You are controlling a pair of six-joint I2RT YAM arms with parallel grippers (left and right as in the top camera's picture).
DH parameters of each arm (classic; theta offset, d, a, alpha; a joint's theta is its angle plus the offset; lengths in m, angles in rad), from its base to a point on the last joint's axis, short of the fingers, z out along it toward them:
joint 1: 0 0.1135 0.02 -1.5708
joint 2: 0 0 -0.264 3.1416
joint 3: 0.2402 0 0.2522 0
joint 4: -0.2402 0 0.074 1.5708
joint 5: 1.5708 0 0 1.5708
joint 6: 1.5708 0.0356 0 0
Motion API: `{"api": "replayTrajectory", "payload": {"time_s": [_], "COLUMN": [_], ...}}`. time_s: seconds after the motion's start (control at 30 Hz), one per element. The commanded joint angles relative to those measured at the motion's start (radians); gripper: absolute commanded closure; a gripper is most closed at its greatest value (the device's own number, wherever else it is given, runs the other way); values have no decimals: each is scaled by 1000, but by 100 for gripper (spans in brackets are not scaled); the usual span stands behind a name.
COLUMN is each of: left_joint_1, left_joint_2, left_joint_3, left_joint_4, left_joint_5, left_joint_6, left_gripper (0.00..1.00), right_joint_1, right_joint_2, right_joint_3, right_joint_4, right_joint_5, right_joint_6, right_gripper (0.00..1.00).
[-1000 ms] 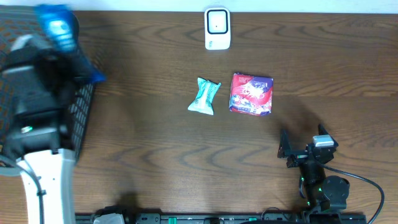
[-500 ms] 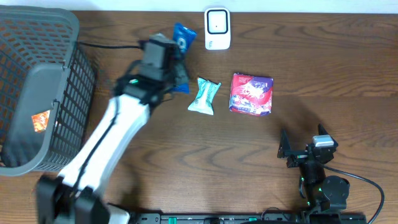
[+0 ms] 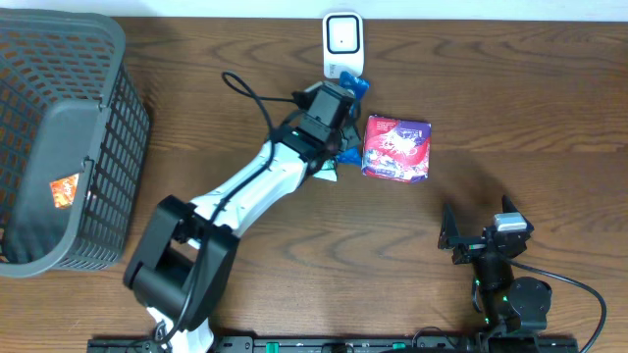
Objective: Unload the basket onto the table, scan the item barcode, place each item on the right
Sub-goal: 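Carry the blue Oreo pack out and set it between the packets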
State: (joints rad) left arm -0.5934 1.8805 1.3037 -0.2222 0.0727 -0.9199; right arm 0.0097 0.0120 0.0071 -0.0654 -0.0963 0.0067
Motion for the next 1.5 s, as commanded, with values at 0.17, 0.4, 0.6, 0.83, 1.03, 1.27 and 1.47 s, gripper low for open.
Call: {"api": "replayTrajectory", "payload": {"time_s": [0.17, 0.4, 0.6, 0.83, 1.03, 1.27, 1.47], "left_joint_1": [-14, 8, 115, 351, 650, 1014, 1171], "left_joint_2": [59, -3, -163, -390, -570, -623, -520], "left_joint_3": [10, 10, 10, 10, 10, 10, 10], "left_joint_4": [7, 61, 65, 67, 52, -84, -274], "left_joint_5": [-2, 105, 111, 111, 106, -104, -197], "left_joint_6": [-39, 32, 72, 299, 283, 241, 242], "left_gripper": [58, 43, 43, 43, 43, 34, 32], "right_joint_1": [13, 13, 13, 13, 13, 13, 13], "right_joint_2": [-5, -5, -5, -5, -5, -5, -5], "right_joint_3": [-1, 0, 0, 0, 0, -1, -1], "right_joint_4": [-4, -4, -4, -4, -4, -4, -4], "right_joint_5": [1, 1, 1, 1, 1, 1, 1], "right_joint_6": [-11, -11, -11, -11, -11, -11, -11], "right_gripper": [1, 1, 1, 1, 1, 1, 1]}}
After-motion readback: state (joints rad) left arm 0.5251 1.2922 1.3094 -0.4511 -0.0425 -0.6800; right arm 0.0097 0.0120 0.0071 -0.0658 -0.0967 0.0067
